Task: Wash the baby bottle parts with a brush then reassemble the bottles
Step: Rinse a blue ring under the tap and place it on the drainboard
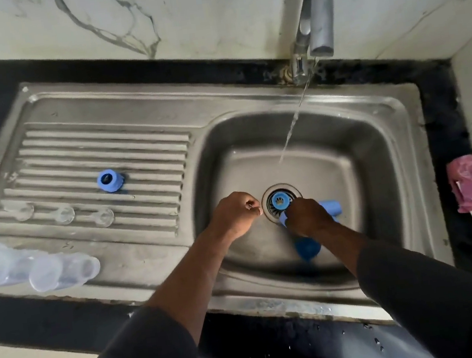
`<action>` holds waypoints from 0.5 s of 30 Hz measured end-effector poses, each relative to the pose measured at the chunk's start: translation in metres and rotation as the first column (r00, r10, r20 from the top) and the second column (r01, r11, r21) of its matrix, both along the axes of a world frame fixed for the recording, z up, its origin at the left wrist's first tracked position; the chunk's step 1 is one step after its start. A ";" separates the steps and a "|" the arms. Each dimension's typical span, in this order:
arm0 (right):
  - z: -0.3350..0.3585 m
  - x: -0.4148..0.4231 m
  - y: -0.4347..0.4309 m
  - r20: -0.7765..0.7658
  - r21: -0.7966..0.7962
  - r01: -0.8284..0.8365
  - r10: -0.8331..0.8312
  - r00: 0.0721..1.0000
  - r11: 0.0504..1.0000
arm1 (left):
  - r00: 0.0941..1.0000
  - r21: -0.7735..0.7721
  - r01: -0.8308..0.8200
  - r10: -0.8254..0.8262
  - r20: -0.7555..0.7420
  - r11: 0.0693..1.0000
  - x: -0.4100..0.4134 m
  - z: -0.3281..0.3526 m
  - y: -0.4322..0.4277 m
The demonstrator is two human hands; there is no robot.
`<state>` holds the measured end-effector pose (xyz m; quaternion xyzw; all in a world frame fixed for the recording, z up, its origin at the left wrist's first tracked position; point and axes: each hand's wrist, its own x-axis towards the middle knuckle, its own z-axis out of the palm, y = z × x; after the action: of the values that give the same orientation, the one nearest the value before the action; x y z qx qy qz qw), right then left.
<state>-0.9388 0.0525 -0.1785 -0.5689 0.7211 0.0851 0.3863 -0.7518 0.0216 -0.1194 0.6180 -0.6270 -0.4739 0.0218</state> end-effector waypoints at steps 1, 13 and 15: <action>0.009 0.001 -0.010 0.029 -0.021 0.072 -0.071 0.997 0.997 | 0.999 -0.003 -0.023 0.023 -0.026 1.000 0.000 0.003 -0.005; 0.118 -0.019 -0.102 0.664 -0.197 0.757 -0.483 0.570 0.623 | 0.808 0.140 -0.286 0.317 -0.496 0.948 -0.048 0.081 -0.096; 0.128 -0.021 -0.100 0.657 -0.240 0.754 -0.470 0.590 0.611 | 0.775 0.174 -0.289 0.337 -0.535 0.941 -0.059 0.089 -0.107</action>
<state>-0.9599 -0.0470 -0.0509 -0.3499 0.7346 -0.4085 0.4135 -0.8103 -0.0854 -0.0306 0.5487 -0.4614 -0.6482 0.2567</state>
